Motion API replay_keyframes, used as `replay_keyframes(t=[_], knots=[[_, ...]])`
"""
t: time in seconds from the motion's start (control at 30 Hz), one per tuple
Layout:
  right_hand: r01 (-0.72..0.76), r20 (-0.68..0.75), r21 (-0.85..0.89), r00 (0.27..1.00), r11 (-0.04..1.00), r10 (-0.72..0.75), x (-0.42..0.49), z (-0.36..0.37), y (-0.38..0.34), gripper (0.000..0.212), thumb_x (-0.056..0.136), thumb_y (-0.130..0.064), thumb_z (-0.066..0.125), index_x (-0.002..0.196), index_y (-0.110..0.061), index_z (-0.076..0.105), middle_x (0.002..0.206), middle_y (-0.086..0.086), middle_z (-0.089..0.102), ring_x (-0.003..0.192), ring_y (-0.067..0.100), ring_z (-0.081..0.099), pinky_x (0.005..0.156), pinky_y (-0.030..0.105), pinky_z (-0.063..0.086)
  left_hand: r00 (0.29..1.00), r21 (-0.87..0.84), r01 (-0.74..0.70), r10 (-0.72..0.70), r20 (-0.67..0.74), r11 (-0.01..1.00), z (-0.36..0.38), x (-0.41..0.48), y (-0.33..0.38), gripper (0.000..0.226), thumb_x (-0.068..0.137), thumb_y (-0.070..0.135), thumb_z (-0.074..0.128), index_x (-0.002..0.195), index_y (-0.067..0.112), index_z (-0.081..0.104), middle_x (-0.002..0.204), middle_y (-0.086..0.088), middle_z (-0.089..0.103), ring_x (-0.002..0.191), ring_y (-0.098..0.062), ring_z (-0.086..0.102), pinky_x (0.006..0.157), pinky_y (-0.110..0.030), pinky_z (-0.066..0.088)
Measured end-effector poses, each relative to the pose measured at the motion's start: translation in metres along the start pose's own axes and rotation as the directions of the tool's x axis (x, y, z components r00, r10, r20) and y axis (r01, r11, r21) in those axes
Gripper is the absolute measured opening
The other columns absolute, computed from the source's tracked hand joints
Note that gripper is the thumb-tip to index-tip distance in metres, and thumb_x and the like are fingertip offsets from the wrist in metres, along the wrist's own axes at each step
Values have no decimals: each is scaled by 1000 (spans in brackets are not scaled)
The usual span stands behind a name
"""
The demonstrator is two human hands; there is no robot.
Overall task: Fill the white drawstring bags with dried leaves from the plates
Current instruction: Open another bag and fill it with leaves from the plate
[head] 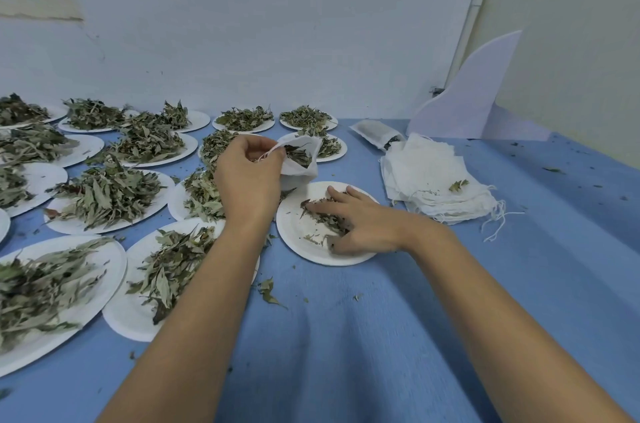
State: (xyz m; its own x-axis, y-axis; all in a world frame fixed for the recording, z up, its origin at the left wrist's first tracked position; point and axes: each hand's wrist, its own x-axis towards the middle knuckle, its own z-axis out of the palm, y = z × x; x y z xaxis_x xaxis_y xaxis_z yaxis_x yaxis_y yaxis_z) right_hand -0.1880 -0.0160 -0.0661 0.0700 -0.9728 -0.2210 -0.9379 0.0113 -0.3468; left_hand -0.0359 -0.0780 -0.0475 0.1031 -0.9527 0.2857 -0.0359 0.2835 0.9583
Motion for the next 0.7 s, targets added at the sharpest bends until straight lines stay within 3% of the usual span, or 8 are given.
replay_keyframes(t=[0.2, 0.37, 0.5, 0.6, 0.7], knots=[[85, -154, -26, 984, 996, -88, 3, -2, -1, 64, 86, -14, 61, 142, -36, 39, 157, -4, 22, 141, 20, 22, 111, 34, 23, 1000, -4, -11, 11, 0, 1000, 1, 1, -3, 18, 84, 16, 69, 76, 28, 59, 84, 5, 63, 87, -19, 65, 76, -33, 55], [111, -219, -73, 968, 991, -125, 7, 3, 2, 76, 86, -21, 63, 145, -48, 23, 159, -13, 3, 137, 18, 21, 105, 39, 31, 1000, 3, -25, 25, -3, 1000, 0, 1, -3, 17, 84, 17, 69, 76, 28, 59, 80, 8, 61, 84, -16, 64, 71, -29, 53], [116, -216, -84, 967, 990, -131, 16, 8, 1, 69, 92, -20, 55, 148, -39, 21, 159, -9, 5, 136, 22, 21, 109, 40, 27, 1000, 11, -20, 20, 7, 1000, 0, 0, -4, 16, 84, 16, 69, 77, 27, 60, 81, 6, 61, 85, -20, 65, 72, -35, 55], [84, -167, -199, 979, 976, -118, 19, 13, -1, 54, 99, -21, 40, 149, -34, 24, 158, -6, 19, 132, 26, 25, 109, 37, 25, 1000, 15, -13, 13, 13, 1000, -1, 0, -3, 16, 84, 16, 69, 77, 27, 60, 82, 5, 62, 87, -22, 65, 78, -42, 55], [46, -188, -341, 975, 939, -116, 20, 21, 0, 48, 102, -25, 29, 148, -35, 24, 158, -8, 20, 137, 25, 24, 110, 41, 17, 1000, 17, -11, 11, 18, 1000, -1, 0, -2, 15, 84, 16, 68, 78, 27, 60, 85, 3, 63, 88, -23, 65, 81, -43, 55]])
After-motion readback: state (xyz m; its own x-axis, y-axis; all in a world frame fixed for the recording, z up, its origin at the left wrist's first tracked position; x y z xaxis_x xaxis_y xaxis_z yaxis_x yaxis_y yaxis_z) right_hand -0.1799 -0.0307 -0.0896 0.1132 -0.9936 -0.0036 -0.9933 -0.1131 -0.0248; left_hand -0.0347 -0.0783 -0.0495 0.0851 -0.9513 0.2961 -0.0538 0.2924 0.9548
